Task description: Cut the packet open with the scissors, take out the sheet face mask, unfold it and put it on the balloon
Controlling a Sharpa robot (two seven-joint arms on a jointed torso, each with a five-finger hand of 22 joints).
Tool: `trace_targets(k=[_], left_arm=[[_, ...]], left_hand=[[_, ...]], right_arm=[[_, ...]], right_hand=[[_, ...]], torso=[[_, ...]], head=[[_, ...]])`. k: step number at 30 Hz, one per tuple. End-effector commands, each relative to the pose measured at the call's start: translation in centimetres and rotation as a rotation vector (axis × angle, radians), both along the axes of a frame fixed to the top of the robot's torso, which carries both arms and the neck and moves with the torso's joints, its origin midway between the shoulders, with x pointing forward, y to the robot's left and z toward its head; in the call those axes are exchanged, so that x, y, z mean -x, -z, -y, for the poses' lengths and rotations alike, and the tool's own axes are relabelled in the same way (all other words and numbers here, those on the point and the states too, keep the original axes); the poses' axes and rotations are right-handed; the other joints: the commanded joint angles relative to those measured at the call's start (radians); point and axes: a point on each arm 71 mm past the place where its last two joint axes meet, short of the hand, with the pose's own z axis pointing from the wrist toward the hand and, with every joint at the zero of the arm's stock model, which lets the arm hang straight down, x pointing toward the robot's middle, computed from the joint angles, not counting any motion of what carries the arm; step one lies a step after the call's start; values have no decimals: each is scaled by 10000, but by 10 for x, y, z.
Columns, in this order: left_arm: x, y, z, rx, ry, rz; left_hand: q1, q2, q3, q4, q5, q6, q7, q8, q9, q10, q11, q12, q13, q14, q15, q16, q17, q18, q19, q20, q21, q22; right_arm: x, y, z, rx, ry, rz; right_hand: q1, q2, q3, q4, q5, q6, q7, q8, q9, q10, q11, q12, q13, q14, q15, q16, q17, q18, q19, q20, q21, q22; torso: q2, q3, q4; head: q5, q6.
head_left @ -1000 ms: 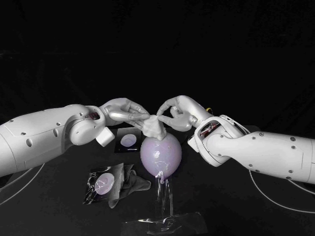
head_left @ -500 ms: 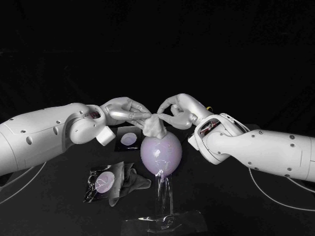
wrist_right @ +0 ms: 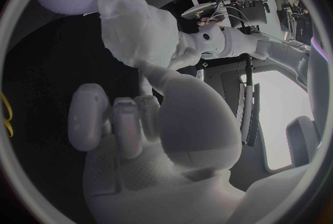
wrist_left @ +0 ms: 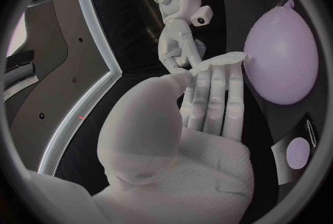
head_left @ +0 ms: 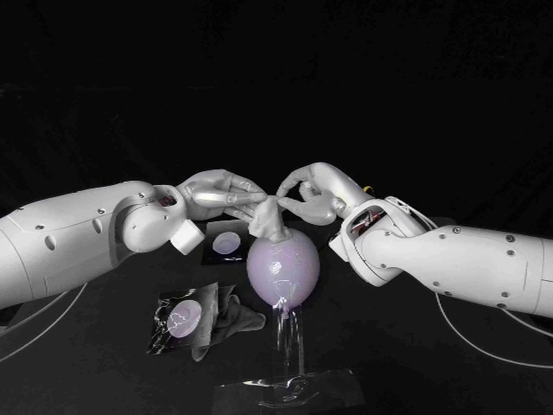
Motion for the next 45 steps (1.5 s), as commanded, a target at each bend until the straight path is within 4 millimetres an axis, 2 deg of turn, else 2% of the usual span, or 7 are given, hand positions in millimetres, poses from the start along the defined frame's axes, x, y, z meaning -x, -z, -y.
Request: trace_targets(k=[1, 28, 45], left_arm=[[1, -3, 3, 619, 30, -206], [1, -1, 0, 445, -180, -288], [0, 0, -2, 311, -498, -178]], left_hand=[[-104, -24, -9, 87, 68, -6, -20, 238, 639, 72, 8, 48, 17, 44, -12, 37, 20, 104, 76, -17, -49, 11], [-18, 45, 63, 57, 72, -26, -2, 358, 833, 192, -16, 55, 37, 90, -48, 105, 112, 110, 175, -63, -32, 19], [17, 114, 406, 31, 75, -279, 84, 648, 1332, 271, 19, 34, 93, 70, -37, 161, 239, 101, 261, -116, -25, 25]], right_arm=[[0, -1, -1, 156, -154, 123], [0, -3, 6, -121, -54, 162], [3, -4, 10, -211, -245, 177]], right_hand=[[-44, 16, 52, -15, 24, 17, 14, 56, 197, 549, -36, 0, 1930, 1063, -54, 34, 2627, -73, 12, 17, -24, 1839], [-147, -44, 111, -67, 23, -219, 51, 103, 236, 156, -9, -654, 1423, 1063, -35, 34, 2627, -24, -103, 25, -297, 1763], [-136, -103, 112, -146, 22, -299, 71, 152, 270, 41, 7, -857, 1273, 1063, -23, 34, 2627, 5, -173, 34, -458, 1720]], torso=[[2, -3, 1], [3, 3, -1], [3, 4, -3]], head=[[14, -16], [21, -2], [47, 20]])
